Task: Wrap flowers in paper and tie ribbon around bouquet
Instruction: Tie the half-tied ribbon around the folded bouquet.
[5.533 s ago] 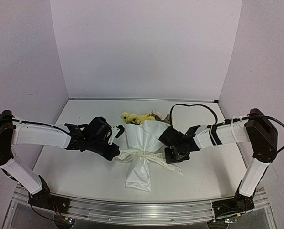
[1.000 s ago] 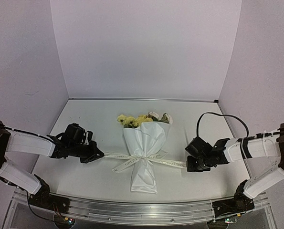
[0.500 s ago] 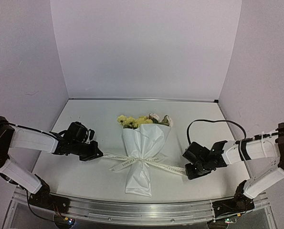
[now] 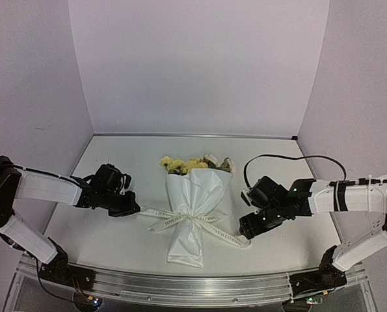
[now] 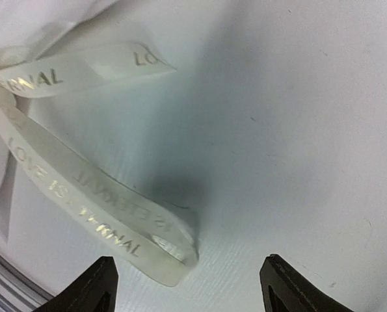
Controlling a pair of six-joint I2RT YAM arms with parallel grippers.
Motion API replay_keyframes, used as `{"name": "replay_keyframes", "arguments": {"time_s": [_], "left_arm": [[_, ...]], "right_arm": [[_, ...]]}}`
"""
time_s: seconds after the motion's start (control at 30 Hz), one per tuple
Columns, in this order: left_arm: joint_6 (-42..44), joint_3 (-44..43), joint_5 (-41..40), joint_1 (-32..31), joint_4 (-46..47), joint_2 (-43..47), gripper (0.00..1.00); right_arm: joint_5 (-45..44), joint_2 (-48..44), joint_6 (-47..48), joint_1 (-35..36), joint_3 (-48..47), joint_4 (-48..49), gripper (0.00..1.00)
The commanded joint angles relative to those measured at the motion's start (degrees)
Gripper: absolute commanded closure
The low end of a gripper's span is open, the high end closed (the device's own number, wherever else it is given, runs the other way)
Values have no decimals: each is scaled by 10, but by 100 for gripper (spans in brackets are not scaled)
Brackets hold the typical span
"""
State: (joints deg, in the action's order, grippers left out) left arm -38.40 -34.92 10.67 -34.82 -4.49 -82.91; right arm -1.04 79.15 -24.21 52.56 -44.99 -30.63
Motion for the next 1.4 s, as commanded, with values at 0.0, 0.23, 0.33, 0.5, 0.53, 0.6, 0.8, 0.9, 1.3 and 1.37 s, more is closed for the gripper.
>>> {"name": "replay_keyframes", "arguments": {"time_s": [0.0, 0.23, 0.33, 0.5, 0.53, 0.6, 0.8, 0.9, 1.3, 1.37], "left_arm": [[17, -28, -10, -7, -7, 2, 100], [25, -31, -9, -11, -19, 12, 93], [33, -35, -9, -14, -25, 19, 81], [68, -59, -22, -24, -51, 48, 50], [78, -64, -26, -27, -55, 55, 47], [94, -71, -26, -35, -62, 63, 42], [126, -97, 29, -66, -54, 47, 42], [147, -139, 25, -98, -61, 10, 43], [151, -243, -5, -164, -88, -114, 49], [147, -252, -12, -173, -95, -128, 49]], "right_arm": [[44, 43, 21, 0, -62, 16, 24], [81, 75, 34, 0, -120, 22, 24], [109, 114, 39, 0, -156, 24, 24], [147, 179, 39, 0, -202, 50, 29], [151, 189, 40, 0, -209, 54, 30], [158, 208, 41, 0, -225, 57, 31], [156, 248, 38, -1, -244, 66, 33], [148, 257, 31, -1, -246, 72, 34], [128, 265, 0, 0, -235, 111, 54], [125, 259, -2, 0, -227, 113, 60]]}}
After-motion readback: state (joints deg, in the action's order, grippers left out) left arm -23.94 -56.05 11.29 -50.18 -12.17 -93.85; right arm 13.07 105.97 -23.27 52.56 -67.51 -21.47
